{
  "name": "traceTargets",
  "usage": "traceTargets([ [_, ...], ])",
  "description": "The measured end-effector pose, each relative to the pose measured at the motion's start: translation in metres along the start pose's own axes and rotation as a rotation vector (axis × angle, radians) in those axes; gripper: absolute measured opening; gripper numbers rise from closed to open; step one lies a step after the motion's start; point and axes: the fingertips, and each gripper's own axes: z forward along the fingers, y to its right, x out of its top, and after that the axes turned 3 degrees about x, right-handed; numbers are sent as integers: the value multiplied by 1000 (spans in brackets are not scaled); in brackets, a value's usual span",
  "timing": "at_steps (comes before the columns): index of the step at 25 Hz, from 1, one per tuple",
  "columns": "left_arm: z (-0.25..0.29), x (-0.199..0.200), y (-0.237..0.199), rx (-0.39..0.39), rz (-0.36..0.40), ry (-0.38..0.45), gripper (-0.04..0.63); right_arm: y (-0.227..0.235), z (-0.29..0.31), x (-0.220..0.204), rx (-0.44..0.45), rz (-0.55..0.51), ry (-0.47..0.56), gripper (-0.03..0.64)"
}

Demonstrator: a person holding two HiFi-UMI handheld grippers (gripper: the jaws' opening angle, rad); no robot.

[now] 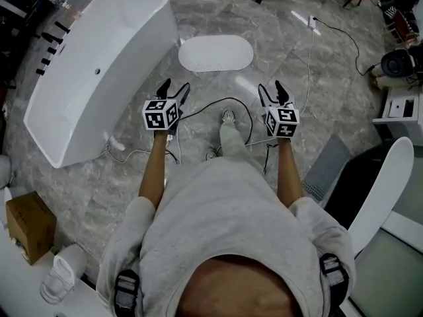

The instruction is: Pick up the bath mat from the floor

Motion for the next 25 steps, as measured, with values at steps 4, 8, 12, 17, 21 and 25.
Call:
traceTargets([
  [4, 26, 12, -12, 17, -2, -12, 295, 15, 31, 6, 16, 4, -7, 258],
  [8, 56, 30, -20, 36, -6, -24, 295, 36, 64, 16, 34, 6, -14, 258],
  [12, 90, 51, -20, 51, -9, -36, 295, 64, 94, 26, 53, 15, -24, 258],
  [17, 131, 74, -19, 72, -14, -48, 295, 102, 130, 40, 69, 29, -22, 258],
  [21, 159, 89, -16, 85, -16, -62, 295, 129, 153, 47, 85, 36, -27, 258],
  [25, 181, 99, -16, 103, -17, -75, 295, 149, 175, 51, 105, 41, -36, 258],
])
